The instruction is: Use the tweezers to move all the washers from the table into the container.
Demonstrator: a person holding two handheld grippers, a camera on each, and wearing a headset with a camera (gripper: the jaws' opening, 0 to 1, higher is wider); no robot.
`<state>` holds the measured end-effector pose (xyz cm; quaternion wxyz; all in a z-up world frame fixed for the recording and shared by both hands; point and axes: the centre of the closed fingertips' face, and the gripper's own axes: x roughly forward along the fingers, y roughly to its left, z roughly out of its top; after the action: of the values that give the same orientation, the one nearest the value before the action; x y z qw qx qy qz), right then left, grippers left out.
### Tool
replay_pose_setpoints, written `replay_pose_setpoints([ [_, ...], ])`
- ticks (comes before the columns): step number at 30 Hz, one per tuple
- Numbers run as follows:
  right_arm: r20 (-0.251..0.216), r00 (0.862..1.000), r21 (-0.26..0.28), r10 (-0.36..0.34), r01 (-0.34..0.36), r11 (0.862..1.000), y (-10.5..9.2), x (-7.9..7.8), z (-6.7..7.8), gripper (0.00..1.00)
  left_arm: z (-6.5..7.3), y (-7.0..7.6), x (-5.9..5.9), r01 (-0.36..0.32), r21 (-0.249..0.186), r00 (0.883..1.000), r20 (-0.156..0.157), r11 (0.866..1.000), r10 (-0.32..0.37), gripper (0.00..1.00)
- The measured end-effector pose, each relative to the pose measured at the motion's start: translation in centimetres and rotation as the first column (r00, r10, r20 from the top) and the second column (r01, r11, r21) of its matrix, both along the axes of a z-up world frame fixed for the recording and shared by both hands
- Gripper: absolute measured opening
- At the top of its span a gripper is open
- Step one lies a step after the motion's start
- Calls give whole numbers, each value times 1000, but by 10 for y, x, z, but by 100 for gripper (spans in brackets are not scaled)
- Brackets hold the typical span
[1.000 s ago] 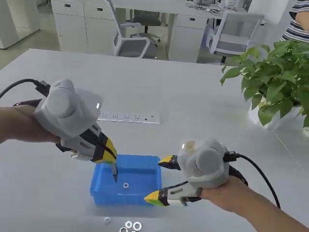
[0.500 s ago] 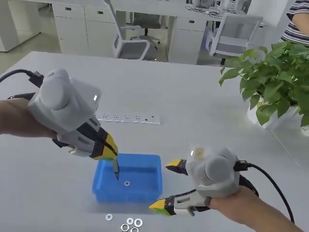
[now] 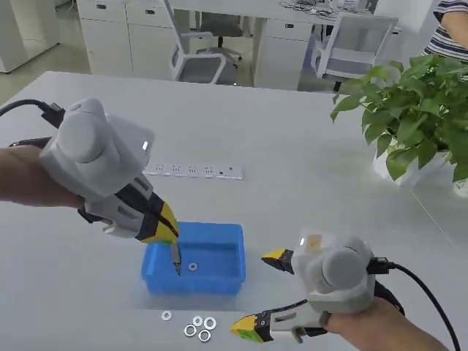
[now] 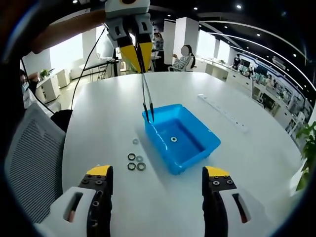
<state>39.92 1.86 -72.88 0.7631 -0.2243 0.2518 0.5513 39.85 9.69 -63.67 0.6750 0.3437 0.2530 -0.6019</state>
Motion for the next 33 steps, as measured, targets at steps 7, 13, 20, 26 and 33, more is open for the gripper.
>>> replay_pose_setpoints([
  [7, -2, 999, 9, -33, 33, 999, -2, -2, -4, 82, -8, -5, -8, 9, -3, 1000, -17, 1000, -9, 5],
  [13, 4, 999, 11, -43, 43, 999, -2, -3, -4, 86, -14, -8, -12, 19, 1, 1000, -22, 1000, -19, 5],
  [20, 9, 999, 9, -41, 41, 999, -1, -5, -5, 91, -21, -9, -18, 23, 3, 999, -29, 1000, -23, 5],
  [26, 10, 999, 17, -45, 45, 999, 0, -7, -6, 94, -29, -10, -24, 27, 5, 999, -34, 1000, -27, 5],
  [33, 11, 999, 22, -51, 51, 998, 1, -7, -6, 97, -34, -14, -30, 32, 1, 999, -44, 999, -32, 5],
])
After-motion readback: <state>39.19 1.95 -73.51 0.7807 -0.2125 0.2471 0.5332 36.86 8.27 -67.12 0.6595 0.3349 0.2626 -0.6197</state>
